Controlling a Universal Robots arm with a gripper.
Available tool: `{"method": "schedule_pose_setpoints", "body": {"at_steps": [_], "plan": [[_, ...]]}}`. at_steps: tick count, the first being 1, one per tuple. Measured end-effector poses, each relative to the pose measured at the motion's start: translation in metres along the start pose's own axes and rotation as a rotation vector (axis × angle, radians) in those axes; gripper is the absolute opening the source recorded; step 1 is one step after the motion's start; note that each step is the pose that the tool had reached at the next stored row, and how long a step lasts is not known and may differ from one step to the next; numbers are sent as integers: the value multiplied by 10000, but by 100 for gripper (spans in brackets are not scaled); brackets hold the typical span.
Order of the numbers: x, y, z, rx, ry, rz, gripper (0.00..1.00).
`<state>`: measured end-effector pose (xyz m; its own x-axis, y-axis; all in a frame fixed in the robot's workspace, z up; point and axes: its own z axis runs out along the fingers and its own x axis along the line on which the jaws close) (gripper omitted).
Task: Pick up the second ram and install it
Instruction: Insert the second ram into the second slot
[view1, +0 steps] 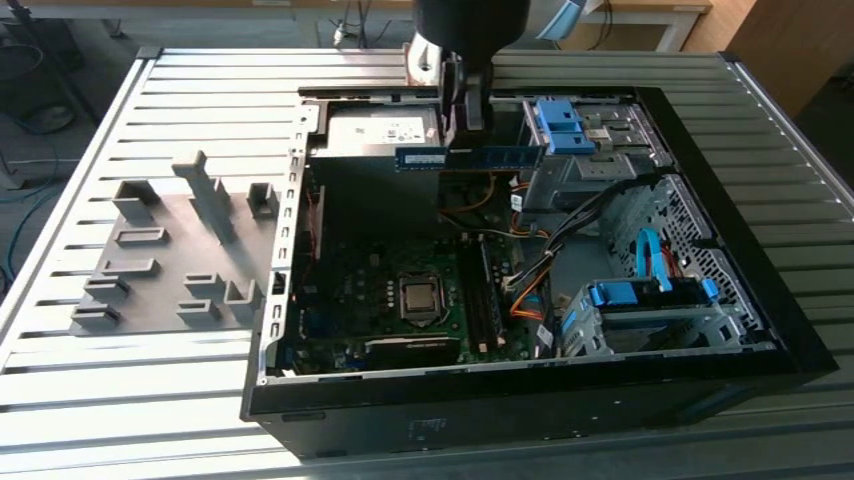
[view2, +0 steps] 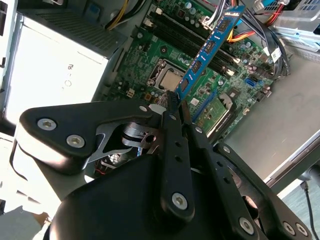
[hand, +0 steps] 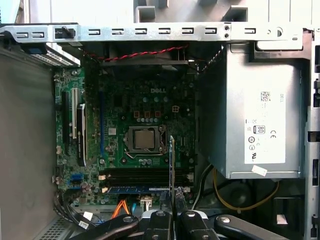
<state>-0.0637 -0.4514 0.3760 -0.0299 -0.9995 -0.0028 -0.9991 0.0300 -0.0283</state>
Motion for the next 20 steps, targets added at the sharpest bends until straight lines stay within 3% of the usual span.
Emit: {"method": "schedule_pose_setpoints", "body": {"at_steps": [20], "plan": [[0, -5, 3, 5, 55, 1737, 14]]}}
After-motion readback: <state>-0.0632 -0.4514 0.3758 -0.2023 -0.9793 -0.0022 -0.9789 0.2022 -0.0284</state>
